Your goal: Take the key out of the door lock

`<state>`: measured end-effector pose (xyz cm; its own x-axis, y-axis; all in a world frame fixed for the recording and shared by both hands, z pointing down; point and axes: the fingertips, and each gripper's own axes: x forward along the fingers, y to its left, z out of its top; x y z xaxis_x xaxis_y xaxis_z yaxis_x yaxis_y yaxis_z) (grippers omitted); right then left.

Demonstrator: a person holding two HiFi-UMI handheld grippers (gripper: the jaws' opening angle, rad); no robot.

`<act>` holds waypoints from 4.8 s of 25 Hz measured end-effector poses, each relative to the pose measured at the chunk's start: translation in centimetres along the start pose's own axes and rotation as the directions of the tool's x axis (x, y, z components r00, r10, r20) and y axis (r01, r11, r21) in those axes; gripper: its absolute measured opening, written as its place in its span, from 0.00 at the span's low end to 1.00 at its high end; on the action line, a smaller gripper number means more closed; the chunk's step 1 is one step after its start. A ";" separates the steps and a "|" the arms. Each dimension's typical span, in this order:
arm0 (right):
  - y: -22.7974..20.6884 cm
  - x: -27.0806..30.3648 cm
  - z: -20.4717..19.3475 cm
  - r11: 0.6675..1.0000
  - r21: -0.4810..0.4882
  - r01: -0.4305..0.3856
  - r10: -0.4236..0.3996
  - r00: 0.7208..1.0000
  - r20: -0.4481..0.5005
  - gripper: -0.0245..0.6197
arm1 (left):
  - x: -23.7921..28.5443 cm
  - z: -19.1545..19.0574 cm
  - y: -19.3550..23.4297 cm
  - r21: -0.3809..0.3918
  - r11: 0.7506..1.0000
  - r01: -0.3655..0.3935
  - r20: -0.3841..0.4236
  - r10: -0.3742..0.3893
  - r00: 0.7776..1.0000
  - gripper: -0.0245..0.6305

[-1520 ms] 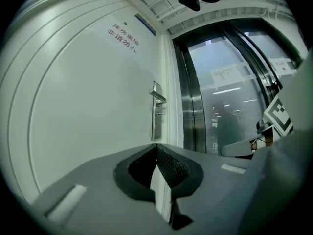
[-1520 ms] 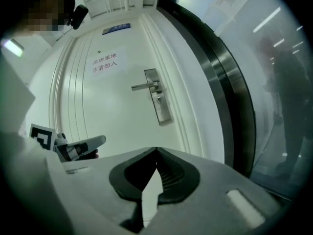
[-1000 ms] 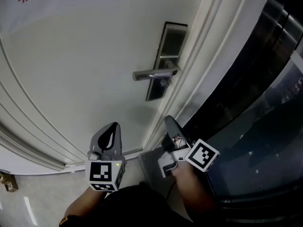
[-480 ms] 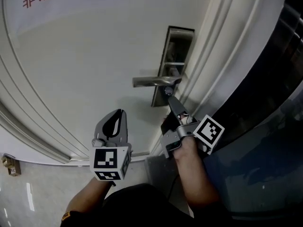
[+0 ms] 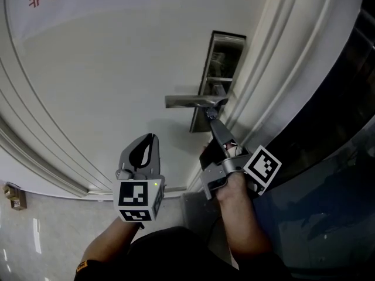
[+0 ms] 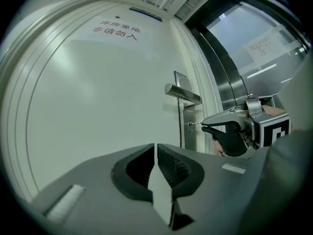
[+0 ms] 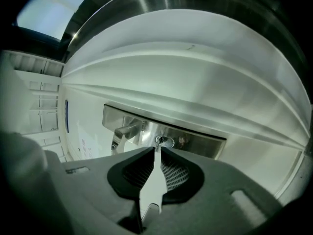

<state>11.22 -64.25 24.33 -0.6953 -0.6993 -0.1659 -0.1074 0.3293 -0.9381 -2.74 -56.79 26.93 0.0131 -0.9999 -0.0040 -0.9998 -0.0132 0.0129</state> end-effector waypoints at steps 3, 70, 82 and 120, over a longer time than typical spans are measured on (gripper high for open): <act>0.3 -0.1 0.1 1.000 0.001 -0.006 0.006 1.000 0.002 0.08 | 0.0 0.0 0.0 -0.006 1.000 -0.001 0.000 0.001 1.000 0.08; 0.0 -3.5 -3.0 0.992 0.011 0.128 -0.128 0.992 -0.002 0.04 | -1.0 -3.0 -3.8 -0.037 0.982 0.184 -0.056 -0.186 0.981 0.08; 0.9 -8.9 -11.3 0.550 -0.797 0.250 -0.275 0.955 0.109 0.04 | -7.5 -5.6 -0.6 -0.085 0.954 0.287 -0.074 -0.293 0.953 0.07; -2.1 -41.0 -25.9 0.295 -0.936 0.193 -0.373 0.925 0.073 0.04 | -38.7 -14.3 -10.3 -0.047 0.994 0.098 -0.118 -0.103 0.988 0.07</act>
<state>21.52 -19.81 40.95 -0.5511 -0.8160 0.1746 -0.8308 0.5560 -0.0239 7.25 -18.05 41.27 0.1176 -0.9866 0.1131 -0.9920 -0.1114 0.0591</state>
